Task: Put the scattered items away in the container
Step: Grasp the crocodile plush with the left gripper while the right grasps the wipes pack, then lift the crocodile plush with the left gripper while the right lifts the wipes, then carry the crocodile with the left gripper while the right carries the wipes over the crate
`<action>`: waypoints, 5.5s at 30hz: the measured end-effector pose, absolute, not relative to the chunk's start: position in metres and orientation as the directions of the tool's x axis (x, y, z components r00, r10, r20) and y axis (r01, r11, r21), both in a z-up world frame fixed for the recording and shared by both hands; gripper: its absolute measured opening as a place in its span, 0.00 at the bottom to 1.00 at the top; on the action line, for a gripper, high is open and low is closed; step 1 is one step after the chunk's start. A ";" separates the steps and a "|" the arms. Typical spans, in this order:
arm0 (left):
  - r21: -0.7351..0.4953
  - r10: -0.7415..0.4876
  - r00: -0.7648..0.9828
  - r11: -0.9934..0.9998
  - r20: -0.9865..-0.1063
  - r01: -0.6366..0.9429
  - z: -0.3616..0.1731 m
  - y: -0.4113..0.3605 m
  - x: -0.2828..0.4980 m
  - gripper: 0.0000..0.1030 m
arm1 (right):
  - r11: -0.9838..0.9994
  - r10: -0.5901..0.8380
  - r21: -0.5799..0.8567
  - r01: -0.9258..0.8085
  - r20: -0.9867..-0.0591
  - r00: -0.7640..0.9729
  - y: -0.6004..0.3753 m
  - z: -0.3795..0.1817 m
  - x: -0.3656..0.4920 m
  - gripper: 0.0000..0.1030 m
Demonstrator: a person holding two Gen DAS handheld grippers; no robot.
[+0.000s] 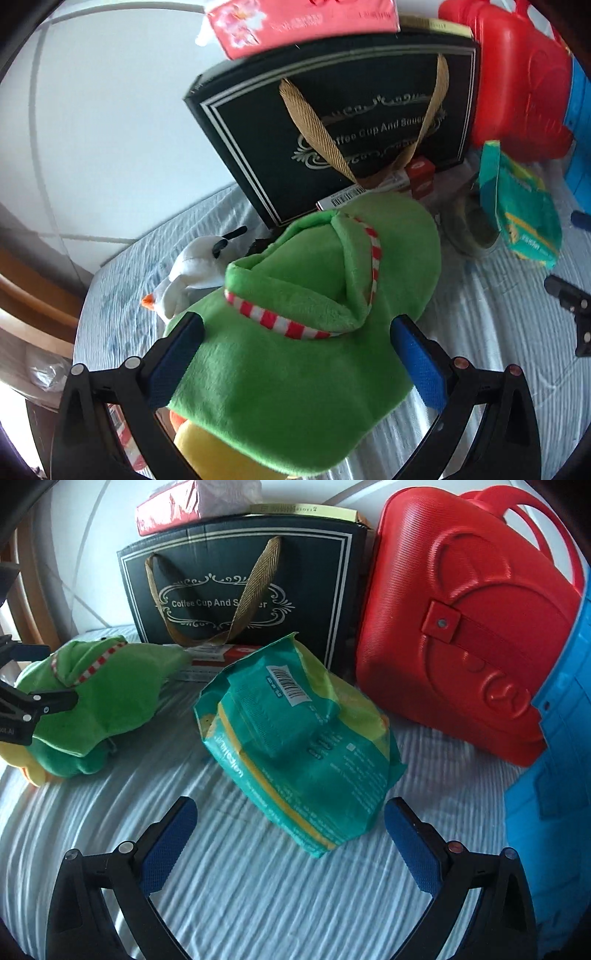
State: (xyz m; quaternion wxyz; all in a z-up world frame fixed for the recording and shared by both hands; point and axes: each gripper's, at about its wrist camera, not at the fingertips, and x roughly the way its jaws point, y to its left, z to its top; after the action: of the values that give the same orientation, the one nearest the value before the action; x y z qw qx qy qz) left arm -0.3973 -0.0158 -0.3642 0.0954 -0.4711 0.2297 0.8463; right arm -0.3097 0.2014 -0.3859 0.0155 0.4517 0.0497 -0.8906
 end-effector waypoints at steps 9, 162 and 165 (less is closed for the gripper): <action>0.272 -0.052 -0.583 -0.915 -0.811 -0.297 -0.366 -0.027 -0.394 0.66 | -0.979 0.118 -0.190 0.070 -0.817 -0.565 0.204 -0.413 -0.339 0.86; 0.064 0.269 -0.767 -0.926 -0.582 -0.373 0.016 0.180 -0.048 0.12 | -0.959 -0.220 0.278 0.056 -0.604 -0.766 0.381 -0.024 0.039 0.22; 0.068 0.301 -0.758 -0.909 -0.578 -0.412 0.023 0.202 -0.051 0.12 | -0.959 -0.196 0.281 0.026 -0.595 -0.779 0.397 -0.019 0.046 0.22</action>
State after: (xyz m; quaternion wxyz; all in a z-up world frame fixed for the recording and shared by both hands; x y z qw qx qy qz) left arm -0.0512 0.2021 0.0228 0.1912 -0.2904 0.0957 0.9327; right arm 0.0464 0.3971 -0.0191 0.0595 0.3268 -0.1298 -0.9342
